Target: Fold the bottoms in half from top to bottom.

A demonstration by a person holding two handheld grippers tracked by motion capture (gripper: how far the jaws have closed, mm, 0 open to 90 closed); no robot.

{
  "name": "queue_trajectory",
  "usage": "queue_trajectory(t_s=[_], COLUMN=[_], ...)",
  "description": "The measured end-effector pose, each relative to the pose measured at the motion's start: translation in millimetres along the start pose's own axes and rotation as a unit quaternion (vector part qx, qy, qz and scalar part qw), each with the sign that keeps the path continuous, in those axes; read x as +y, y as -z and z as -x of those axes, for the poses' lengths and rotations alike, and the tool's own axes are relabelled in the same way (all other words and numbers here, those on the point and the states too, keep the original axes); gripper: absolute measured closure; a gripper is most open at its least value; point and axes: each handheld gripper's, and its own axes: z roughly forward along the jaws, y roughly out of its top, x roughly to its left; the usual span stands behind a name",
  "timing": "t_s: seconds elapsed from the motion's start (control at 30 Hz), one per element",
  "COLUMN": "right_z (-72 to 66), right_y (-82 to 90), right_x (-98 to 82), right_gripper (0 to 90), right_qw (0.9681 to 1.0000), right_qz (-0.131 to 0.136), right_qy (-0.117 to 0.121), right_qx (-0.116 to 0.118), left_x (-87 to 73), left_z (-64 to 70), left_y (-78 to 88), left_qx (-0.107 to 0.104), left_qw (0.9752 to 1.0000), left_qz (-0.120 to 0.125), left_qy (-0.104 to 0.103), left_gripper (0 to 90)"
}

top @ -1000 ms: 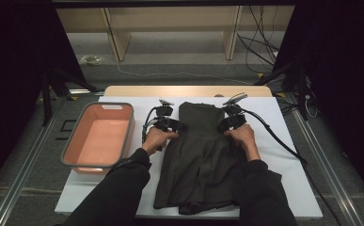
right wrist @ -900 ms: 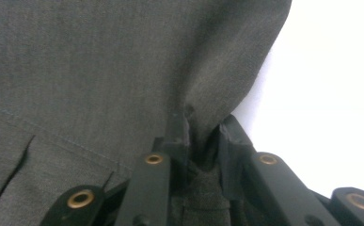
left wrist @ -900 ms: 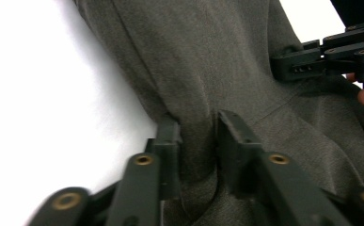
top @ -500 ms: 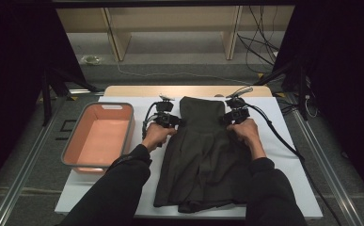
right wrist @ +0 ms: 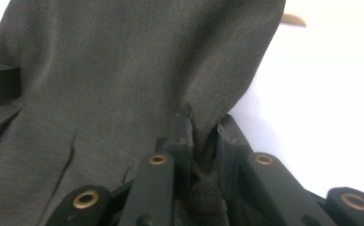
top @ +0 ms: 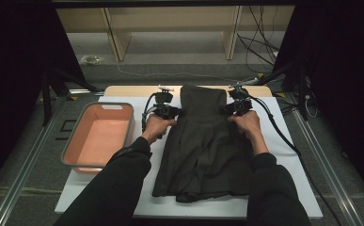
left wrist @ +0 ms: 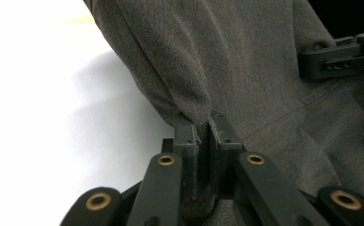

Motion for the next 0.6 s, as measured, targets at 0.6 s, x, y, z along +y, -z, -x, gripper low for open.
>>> queue_trajectory(t_s=[0.6], right_z=[0.4], right_y=[3.6], right_x=[-24.4], right_gripper=[79.3], right_qw=[0.9988], right_qz=[0.032], right_qy=[0.035], right_qx=[-0.010], left_x=[-17.3], left_z=[14.8], left_y=[11.4], left_qx=[-0.030], left_qw=[0.9970], left_qz=[0.013], left_qy=[-0.070], left_gripper=[82.9])
